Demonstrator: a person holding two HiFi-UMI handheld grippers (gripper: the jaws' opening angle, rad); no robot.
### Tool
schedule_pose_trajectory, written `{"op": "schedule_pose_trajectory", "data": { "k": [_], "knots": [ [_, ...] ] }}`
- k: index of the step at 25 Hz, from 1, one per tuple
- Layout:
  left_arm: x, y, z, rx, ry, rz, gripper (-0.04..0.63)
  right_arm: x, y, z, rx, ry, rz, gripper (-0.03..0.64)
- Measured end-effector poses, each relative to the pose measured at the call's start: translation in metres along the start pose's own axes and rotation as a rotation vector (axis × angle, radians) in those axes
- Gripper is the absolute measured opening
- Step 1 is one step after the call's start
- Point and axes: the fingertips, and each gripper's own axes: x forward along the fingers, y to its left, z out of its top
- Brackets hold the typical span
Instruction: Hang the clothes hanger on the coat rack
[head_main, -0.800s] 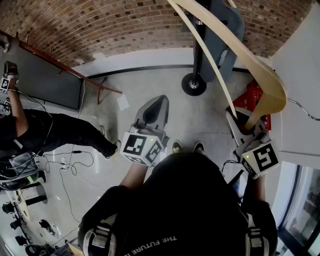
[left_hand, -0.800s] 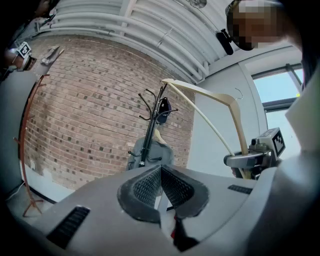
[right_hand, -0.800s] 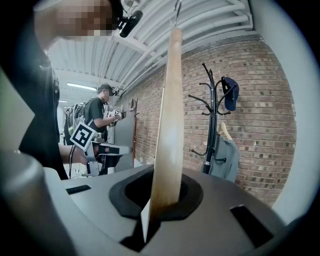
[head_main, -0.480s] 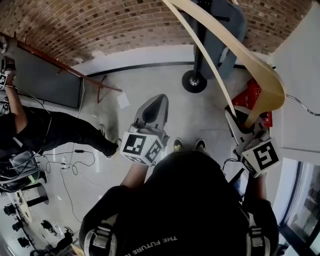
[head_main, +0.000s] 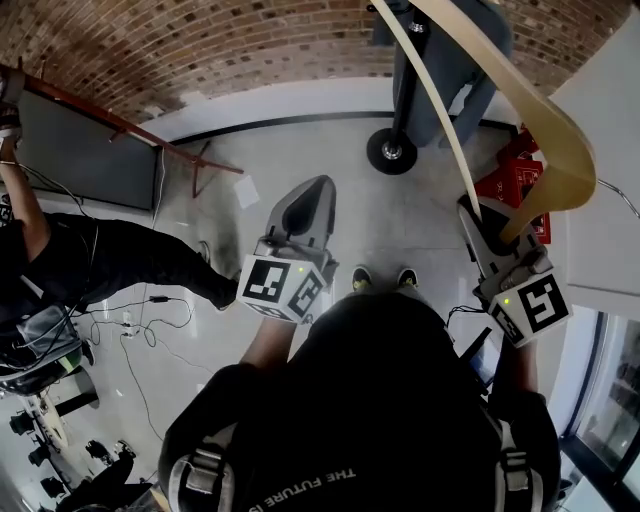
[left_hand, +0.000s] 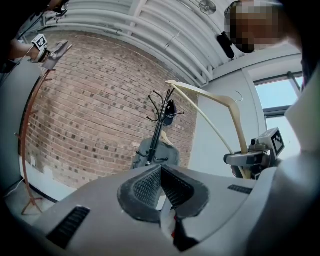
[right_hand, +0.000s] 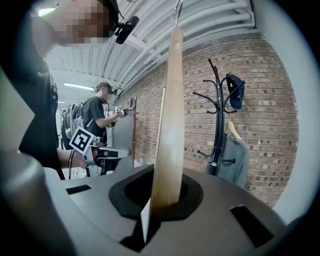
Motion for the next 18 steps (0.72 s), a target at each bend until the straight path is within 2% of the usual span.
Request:
{"op": "schedule_pose_trajectory", "data": {
  "k": [8, 18],
  "knots": [
    [0.007, 0.016, -0.003, -0.003, 0.013, -0.014, 0.02, 0.021, 0.006, 0.0, 0.011, 0.012, -0.004, 0.026],
    [0.066, 0.02, -0.006, 0.018, 0.023, -0.002, 0.02, 0.042, -0.05, -0.014, 0.001, 0.019, 0.022, 0.026]
  ]
}}
